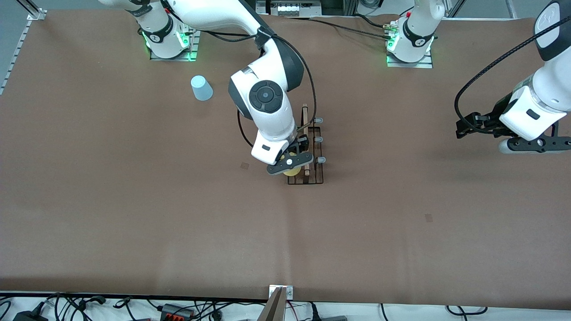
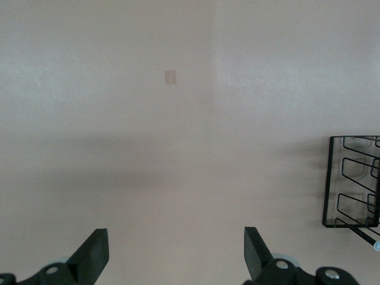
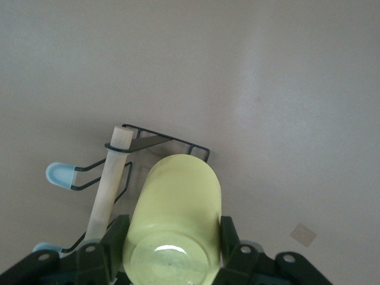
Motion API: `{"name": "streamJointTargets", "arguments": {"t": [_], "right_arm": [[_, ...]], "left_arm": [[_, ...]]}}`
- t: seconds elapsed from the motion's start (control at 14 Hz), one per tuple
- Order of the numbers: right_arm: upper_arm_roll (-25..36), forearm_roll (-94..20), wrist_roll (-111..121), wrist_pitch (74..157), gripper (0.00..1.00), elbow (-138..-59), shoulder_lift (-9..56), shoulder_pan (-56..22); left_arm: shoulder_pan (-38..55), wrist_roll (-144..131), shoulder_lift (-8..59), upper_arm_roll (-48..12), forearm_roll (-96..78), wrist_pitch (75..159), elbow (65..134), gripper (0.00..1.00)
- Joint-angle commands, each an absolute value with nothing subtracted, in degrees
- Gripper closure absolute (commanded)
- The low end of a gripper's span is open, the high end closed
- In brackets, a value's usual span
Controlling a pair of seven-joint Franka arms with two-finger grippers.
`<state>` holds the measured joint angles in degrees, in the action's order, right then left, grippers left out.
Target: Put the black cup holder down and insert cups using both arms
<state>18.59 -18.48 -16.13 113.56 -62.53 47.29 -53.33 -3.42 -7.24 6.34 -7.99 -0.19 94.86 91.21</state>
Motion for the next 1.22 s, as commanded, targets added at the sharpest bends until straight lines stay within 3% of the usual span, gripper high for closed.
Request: {"name": "streamJointTargets", "arguments": {"t": [0.0, 0.43, 0.5, 0.57, 0.64, 1.0, 1.15], "right_arm": [[18.4, -19.2, -16.2, 112.9, 0.85, -62.5, 47.5, -53.5], [18.4, -19.2, -15.9, 113.6, 0.85, -62.5, 50.0, -53.8], [18.4, -19.2, -15.9, 113.7, 0.77, -62.5, 50.3, -53.8], [18.4, -19.2, -16.9, 114.5, 0.11, -62.4, 50.4, -53.9], [18.4, -19.2, -16.6, 115.0, 0.0, -62.3, 50.2, -54.1], [19.9, -18.6, -19.9, 111.2, 0.0, -62.2, 46.4, -53.4], [24.3, -18.6, -19.6, 106.7, 0.0, -62.2, 43.3, -53.9]], "left_arm": [[-3.3, -6.1, 5.0, -7.8, 0.7, 94.4, 92.2, 0.0], [-3.3, -6.2, 5.0, -7.7, 0.7, 94.4, 92.2, 0.0], [-3.3, -6.1, 5.0, -7.6, 0.6, 94.1, 92.2, 0.0], [-3.2, -6.1, 5.0, -7.6, 0.5, 94.0, 92.1, 0.0], [-3.2, -6.1, 5.0, -7.6, 0.5, 94.0, 92.1, 0.0], [-3.2, -6.1, 5.0, -7.6, 0.5, 94.0, 92.1, 0.0], [-3.2, -6.1, 5.1, -7.6, 0.5, 94.0, 92.1, 0.0]]}}
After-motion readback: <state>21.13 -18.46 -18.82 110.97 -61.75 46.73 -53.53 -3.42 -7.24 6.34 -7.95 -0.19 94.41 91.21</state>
